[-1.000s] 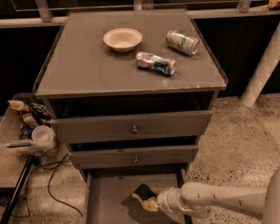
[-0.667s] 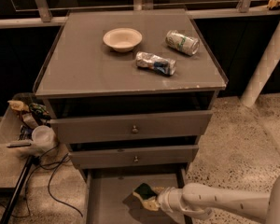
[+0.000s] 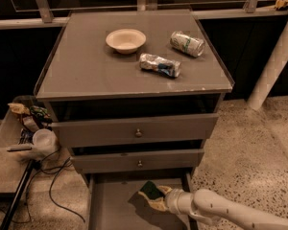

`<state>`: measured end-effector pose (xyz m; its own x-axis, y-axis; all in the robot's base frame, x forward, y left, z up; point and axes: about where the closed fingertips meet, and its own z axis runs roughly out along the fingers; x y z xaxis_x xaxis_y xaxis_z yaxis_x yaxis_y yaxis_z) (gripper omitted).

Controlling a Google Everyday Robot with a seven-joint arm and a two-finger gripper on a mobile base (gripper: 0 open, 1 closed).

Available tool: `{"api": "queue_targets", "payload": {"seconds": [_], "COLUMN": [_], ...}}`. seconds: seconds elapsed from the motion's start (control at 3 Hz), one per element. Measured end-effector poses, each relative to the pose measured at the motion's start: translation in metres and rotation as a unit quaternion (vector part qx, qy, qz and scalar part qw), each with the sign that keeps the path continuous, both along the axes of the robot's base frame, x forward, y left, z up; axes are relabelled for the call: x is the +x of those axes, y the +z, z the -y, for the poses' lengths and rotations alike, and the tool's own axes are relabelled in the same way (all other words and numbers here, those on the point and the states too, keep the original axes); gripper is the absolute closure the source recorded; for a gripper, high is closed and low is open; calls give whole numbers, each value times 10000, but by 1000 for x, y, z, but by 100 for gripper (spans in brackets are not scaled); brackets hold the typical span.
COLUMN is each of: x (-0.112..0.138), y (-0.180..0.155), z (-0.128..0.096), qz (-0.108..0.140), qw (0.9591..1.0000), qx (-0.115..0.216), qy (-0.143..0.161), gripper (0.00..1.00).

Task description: Place sponge into bottom drawer

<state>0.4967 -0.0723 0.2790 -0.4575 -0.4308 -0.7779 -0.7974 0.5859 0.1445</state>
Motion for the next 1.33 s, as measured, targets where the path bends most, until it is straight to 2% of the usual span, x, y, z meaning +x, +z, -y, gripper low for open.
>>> {"api": "queue_targets", "payload": {"seconds": [0.33,0.67,1.33], "x": [11,13,9], "y": [6,12,2], "z": [2,0,-8], "qz": [558,997,996], "qw": [9982,9931,9916], "qx": [-30,-292,-365], "qy": [233,541,741], "gripper": [100,100,100]}}
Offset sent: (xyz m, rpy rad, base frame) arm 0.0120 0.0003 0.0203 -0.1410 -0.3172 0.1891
